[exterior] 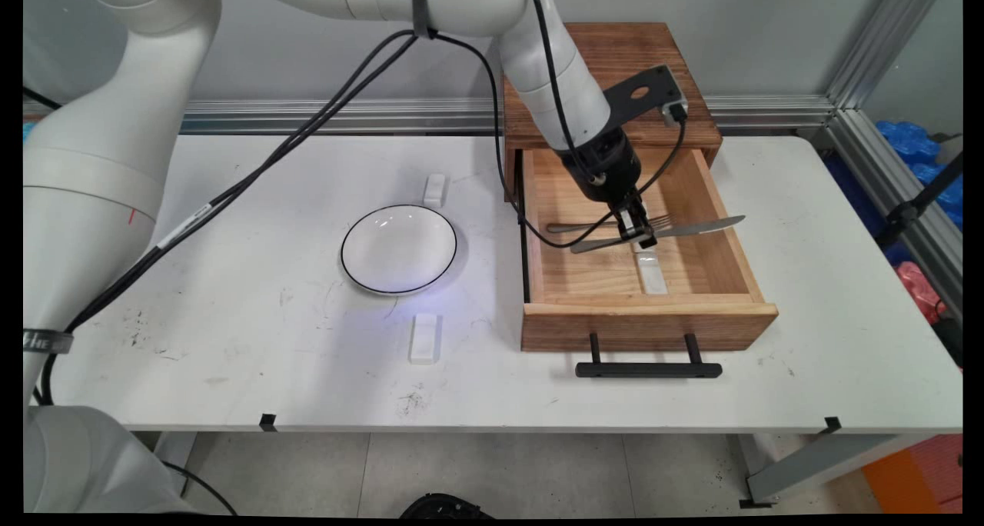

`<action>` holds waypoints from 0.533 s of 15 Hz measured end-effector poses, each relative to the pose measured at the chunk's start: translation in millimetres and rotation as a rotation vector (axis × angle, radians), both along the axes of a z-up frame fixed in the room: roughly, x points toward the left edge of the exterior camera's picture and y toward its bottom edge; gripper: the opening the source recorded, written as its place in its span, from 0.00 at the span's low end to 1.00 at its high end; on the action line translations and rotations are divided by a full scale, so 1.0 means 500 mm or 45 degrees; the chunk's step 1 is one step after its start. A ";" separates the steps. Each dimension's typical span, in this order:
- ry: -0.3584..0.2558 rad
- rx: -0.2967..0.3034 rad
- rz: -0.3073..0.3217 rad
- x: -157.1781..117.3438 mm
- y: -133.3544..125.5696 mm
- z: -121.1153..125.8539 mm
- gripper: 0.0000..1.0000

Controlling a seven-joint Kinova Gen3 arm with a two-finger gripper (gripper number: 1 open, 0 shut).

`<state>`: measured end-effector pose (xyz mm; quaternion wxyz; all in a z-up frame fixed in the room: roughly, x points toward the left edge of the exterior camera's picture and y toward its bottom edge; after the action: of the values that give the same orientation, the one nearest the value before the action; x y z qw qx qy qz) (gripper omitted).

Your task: Place the picked object into the drawer

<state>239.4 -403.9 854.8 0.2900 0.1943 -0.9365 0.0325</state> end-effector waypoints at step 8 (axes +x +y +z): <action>-0.015 0.047 0.009 -0.010 0.002 -0.029 0.00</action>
<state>234.3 -402.9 840.3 0.2806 0.2025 -0.9381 0.0175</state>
